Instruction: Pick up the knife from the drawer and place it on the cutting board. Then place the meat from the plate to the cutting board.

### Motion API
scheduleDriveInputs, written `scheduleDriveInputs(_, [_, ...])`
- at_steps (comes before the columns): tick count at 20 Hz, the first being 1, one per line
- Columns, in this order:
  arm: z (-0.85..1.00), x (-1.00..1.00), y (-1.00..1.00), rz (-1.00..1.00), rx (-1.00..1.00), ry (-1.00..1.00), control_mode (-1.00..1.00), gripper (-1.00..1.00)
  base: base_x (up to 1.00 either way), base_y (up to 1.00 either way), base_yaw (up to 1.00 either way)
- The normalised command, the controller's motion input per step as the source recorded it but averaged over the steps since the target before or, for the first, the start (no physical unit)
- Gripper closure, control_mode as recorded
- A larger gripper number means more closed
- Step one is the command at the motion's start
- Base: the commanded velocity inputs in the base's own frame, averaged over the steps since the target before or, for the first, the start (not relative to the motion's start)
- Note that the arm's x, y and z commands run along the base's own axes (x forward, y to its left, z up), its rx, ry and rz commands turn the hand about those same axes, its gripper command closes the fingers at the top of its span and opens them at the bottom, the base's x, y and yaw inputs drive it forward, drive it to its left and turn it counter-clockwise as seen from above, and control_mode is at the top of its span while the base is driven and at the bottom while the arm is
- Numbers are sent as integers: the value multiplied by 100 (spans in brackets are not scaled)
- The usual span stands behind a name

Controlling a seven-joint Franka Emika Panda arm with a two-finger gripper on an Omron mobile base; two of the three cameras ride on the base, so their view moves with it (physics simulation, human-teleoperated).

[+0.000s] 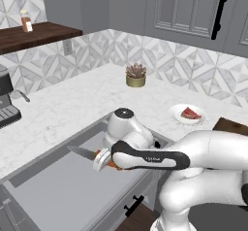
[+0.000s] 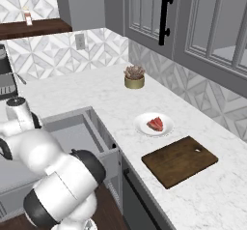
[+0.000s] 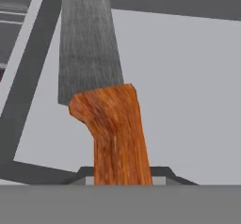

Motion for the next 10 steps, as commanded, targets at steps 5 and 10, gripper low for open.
scheduleDriveInputs(5, [100,-18,-50,-11,-26,5,-100,100,0,0,0])
scheduleDriveInputs(10, [76,-45,-78,-15,-20,-3,-100,100,0,0,0])
